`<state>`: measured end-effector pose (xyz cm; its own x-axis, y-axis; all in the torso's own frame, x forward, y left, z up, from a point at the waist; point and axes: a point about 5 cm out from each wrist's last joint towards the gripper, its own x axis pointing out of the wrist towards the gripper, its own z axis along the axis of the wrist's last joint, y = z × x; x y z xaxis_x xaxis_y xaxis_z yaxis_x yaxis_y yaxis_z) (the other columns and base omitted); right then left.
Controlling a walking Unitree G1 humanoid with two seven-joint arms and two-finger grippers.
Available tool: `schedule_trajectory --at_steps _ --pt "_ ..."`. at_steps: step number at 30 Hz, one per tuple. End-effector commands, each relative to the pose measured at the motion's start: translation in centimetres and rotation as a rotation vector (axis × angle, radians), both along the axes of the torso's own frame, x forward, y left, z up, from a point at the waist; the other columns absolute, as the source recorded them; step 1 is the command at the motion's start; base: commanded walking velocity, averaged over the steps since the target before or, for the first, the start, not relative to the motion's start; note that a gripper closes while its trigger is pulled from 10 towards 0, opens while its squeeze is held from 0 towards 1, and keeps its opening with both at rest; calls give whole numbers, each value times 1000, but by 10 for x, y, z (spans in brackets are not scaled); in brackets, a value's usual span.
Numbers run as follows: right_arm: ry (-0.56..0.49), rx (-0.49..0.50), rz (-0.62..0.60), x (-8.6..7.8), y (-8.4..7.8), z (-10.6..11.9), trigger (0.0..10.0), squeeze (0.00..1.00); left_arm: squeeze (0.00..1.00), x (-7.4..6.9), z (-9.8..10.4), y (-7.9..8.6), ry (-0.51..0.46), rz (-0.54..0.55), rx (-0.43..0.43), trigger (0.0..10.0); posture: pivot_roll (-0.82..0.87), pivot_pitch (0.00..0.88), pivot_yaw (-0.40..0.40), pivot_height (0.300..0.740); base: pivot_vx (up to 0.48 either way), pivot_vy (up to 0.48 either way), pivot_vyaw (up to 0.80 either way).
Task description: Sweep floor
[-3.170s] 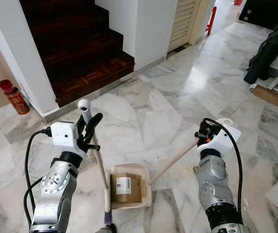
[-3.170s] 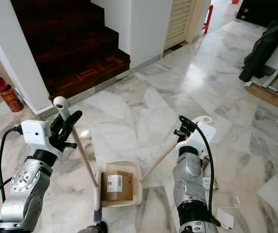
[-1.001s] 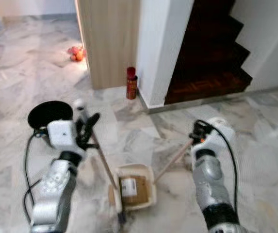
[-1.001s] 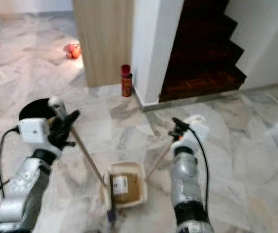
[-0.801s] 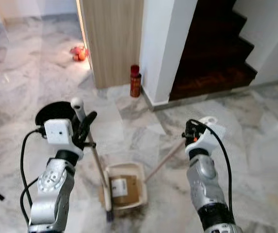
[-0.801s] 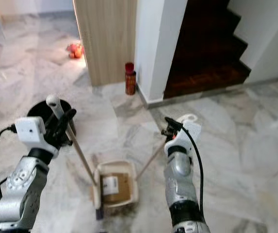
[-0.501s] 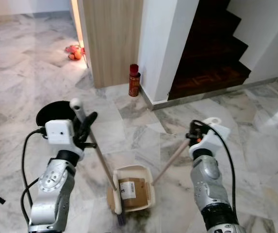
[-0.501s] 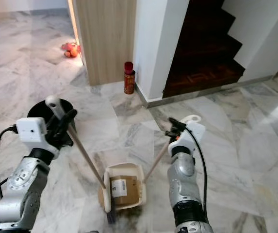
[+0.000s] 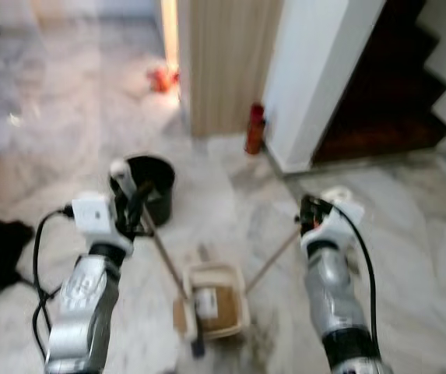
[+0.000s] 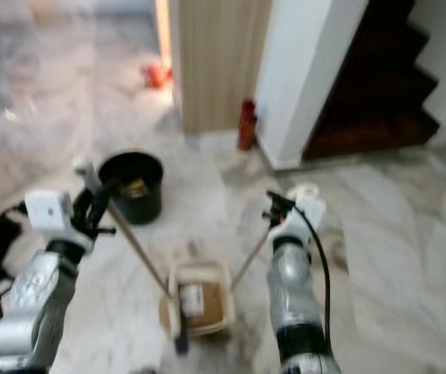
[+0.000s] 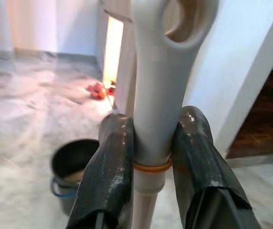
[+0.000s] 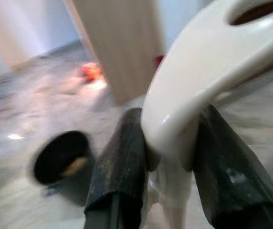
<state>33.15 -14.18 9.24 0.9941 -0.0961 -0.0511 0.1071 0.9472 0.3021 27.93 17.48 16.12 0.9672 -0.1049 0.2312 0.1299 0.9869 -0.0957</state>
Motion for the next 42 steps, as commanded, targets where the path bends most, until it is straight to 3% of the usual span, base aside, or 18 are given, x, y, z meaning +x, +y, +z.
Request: schedule_trajectory --at_steps 1,17,34,42 --pt "-48 67 -11 3 -3 10 10000 0 0 0 0 -9 1 -30 -8 10000 182 71 -54 740 0 0 0" --pt "-59 55 0 4 -2 12 10000 0 0 1 0 -8 3 6 11 10000 184 78 -58 740 0 0 0" --pt "-52 55 11 3 0 11 10000 0 0 2 2 -1 -5 73 20 10000 185 99 -57 740 0 0 596" --pt "-56 83 28 3 1 11 10000 0 0 2 -1 -1 7 90 50 10000 184 107 -60 740 0 0 0"
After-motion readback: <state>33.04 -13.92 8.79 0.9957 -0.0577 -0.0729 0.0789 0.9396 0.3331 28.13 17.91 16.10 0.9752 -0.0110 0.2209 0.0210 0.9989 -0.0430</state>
